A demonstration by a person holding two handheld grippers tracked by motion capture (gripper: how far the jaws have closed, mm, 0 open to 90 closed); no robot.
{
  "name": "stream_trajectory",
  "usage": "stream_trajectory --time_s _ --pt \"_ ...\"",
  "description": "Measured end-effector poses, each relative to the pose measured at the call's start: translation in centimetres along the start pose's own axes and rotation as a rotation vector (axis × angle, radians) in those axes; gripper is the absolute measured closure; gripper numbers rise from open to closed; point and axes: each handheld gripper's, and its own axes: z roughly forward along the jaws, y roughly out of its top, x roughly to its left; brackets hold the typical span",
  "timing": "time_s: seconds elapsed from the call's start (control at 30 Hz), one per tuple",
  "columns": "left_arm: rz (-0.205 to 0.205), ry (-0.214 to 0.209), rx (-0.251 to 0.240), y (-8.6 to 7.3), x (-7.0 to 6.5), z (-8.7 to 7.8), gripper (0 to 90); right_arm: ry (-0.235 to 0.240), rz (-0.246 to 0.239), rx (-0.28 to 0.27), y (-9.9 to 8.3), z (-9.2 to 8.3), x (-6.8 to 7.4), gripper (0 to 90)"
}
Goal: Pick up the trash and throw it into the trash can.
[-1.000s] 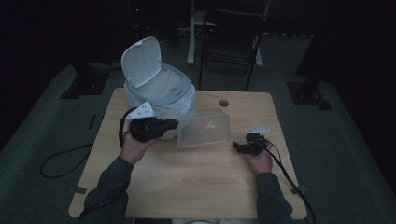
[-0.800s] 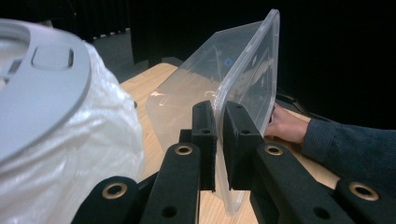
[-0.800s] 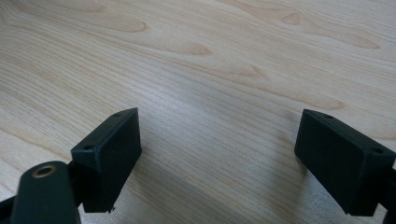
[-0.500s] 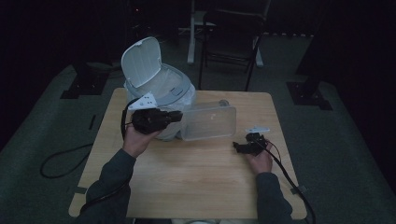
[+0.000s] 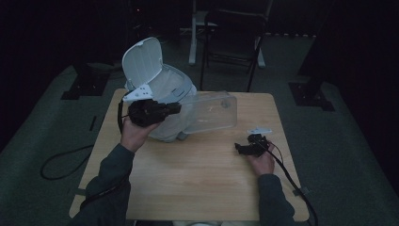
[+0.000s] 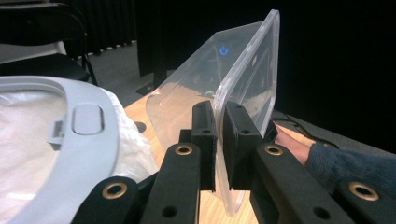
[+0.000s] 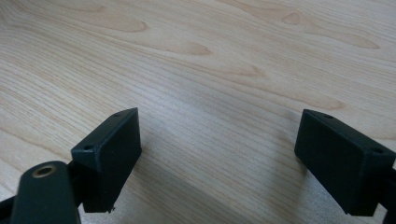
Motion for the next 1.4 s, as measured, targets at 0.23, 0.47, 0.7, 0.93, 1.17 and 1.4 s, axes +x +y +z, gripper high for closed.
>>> stream_trajectory --time_s 0.23,0.47,0.7,0.93,1.17,1.4 --pt "-0.006 0.02 -0.023 0.9 0.7 -0.9 85.2 0.0 0.0 0.001 0.0 0.0 0.0 13.9" --pt "-0.009 0.042 -0.046 1.7 1.5 -1.8 85.3 0.0 0.0 0.001 0.0 0.0 0.0 13.9" --pt "-0.002 0.074 -0.062 2.5 2.1 -2.6 85.3 -0.001 -0.001 0.0 0.0 0.0 0.0 13.9" --pt "-0.001 0.1 -0.068 3.3 2.8 -3.1 85.3 0.0 -0.001 0.001 0.0 0.0 0.0 13.9" --pt "-0.011 0.125 -0.071 3.5 3.7 -3.6 85.3 -0.001 -0.001 0.001 0.0 0.0 0.0 13.9" --pt "-0.016 0.142 -0.077 3.7 4.2 -4.0 85.3 -0.001 -0.001 0.001 0.0 0.0 0.0 13.9"
